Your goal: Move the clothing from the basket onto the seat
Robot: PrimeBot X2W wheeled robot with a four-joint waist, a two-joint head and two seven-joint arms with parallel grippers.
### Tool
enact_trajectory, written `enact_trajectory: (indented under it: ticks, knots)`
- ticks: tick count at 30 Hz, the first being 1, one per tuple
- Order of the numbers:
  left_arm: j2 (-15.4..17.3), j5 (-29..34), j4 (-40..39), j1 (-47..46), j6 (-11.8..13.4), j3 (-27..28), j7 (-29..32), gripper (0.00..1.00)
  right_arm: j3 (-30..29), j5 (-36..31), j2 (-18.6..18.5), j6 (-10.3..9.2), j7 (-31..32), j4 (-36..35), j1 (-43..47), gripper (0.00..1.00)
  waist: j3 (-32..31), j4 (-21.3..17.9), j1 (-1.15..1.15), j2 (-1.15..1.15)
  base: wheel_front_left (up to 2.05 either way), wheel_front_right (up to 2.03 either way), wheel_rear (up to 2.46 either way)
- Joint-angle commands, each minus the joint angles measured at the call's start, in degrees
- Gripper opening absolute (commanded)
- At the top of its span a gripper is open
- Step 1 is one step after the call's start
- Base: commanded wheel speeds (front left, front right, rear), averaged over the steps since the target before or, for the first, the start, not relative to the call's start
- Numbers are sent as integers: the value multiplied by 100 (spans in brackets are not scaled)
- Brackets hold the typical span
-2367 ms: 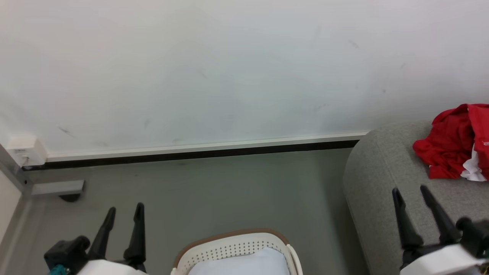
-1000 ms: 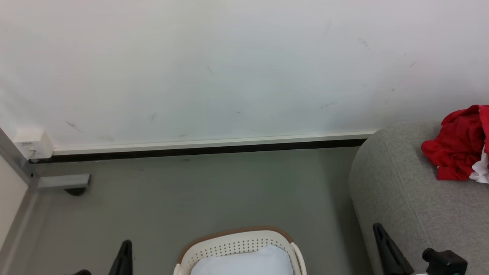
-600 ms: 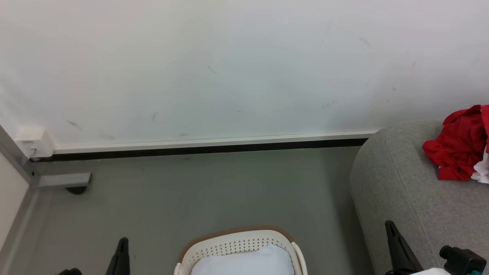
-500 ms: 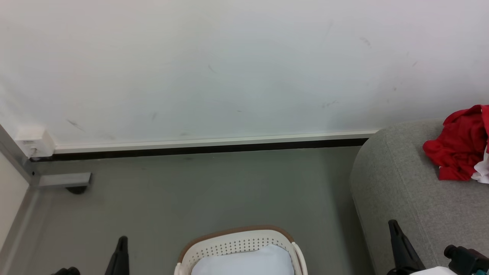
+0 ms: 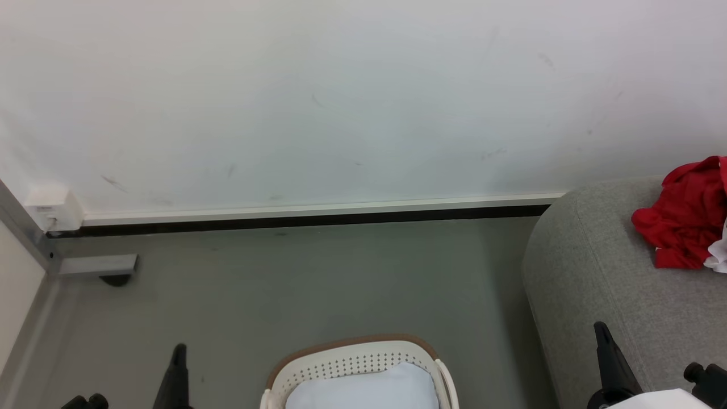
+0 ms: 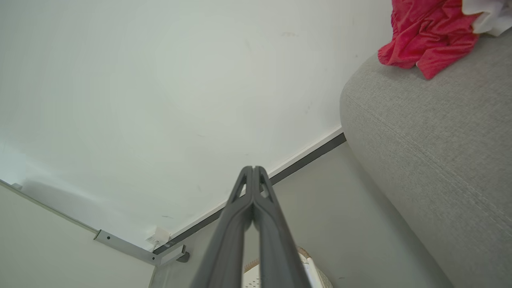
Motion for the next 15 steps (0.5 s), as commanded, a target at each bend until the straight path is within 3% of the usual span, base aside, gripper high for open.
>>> enact_trajectory:
  ticks: [1,15]
  knots:
    - [15,-212,-78,-144,-24,38,49,0,-84,210,-2,-3,51,-86,-170,0,2,3,0,0,0,0,0]
    - [1,-1168,-63,-263,-34,111,321,0,-333,1068,39,-5,304,-140,-191,0,22,30,0,0,0,0,0]
